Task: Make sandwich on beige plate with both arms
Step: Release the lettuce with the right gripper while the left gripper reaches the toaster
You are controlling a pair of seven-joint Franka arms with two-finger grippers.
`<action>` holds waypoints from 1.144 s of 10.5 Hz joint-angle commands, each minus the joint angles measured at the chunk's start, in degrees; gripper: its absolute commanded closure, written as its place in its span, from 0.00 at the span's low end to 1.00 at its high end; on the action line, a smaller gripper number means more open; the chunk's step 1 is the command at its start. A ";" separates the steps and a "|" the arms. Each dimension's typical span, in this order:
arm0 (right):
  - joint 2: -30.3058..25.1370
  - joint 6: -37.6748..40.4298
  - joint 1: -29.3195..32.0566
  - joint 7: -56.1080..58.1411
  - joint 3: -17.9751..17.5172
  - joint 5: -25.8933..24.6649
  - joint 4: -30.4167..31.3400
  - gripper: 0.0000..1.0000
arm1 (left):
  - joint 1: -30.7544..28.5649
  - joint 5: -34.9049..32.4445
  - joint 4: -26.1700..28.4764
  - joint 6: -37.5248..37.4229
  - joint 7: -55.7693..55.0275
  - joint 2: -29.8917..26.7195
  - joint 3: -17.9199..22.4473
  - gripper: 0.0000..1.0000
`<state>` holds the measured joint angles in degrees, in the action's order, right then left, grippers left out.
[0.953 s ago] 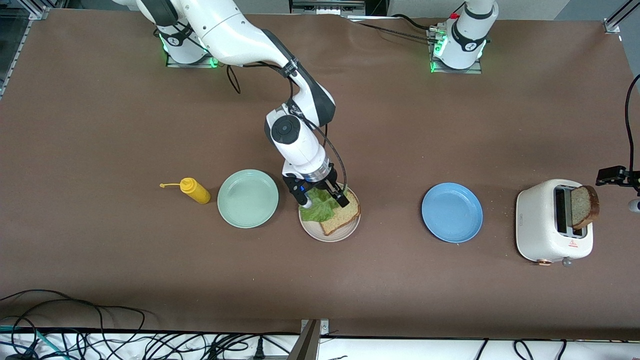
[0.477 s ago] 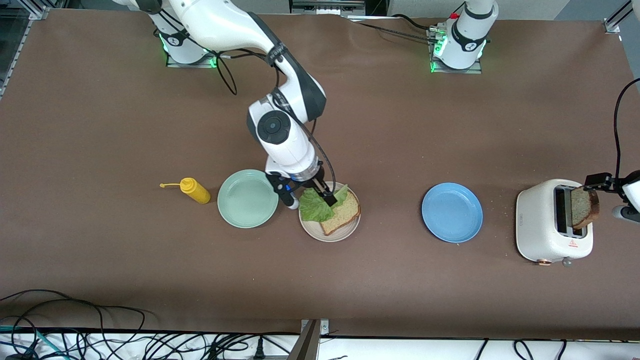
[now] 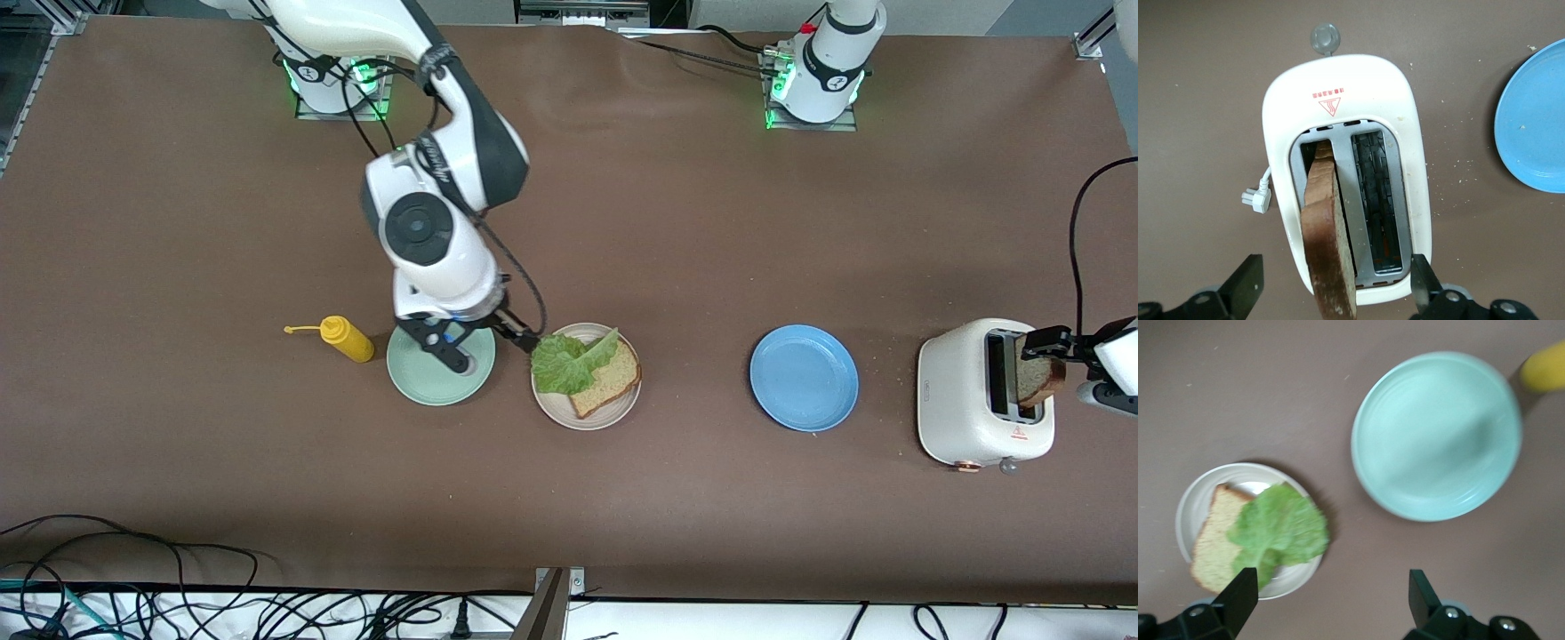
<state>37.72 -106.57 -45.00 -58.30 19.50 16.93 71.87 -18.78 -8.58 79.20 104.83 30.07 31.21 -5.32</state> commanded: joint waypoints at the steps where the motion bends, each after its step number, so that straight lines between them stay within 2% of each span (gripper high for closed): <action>1: -2.91 6.88 -0.18 12.19 4.65 -0.32 0.82 0.00 | -0.55 0.94 -0.36 0.64 0.95 0.95 0.31 0.21; 2: -3.70 8.90 -0.09 18.25 7.28 -0.14 0.91 0.00 | -0.64 0.94 -0.36 0.64 0.87 1.31 0.40 0.36; 3: -4.58 12.67 -0.09 25.53 9.66 0.03 1.78 0.00 | -0.64 0.94 -0.36 0.64 0.78 1.31 0.49 0.60; 5: -8.25 15.25 -0.09 38.90 14.76 0.03 6.94 0.00 | -1.25 0.94 -0.45 0.64 0.34 1.22 0.49 0.93; 6: -10.19 15.08 -0.09 45.49 17.57 0.03 10.10 0.00 | -1.78 0.94 -0.45 0.64 0.60 0.96 0.57 1.00; 8: -11.35 14.64 -0.09 58.41 23.28 0.29 14.59 0.00 | -2.22 0.94 -1.32 0.56 0.69 0.70 0.49 1.00; 10: -11.35 13.33 0.17 68.89 28.12 4.49 18.64 0.00 | -2.22 0.85 -2.82 0.20 0.60 0.43 0.31 1.00; 12: -11.35 10.43 1.31 77.77 29.63 6.44 23.04 0.00 | -2.22 1.20 -3.00 0.20 0.51 -0.36 0.22 1.00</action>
<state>28.16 -93.69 -43.56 13.91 48.36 21.55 90.50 -20.59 -8.55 76.98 105.58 29.99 32.15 -4.78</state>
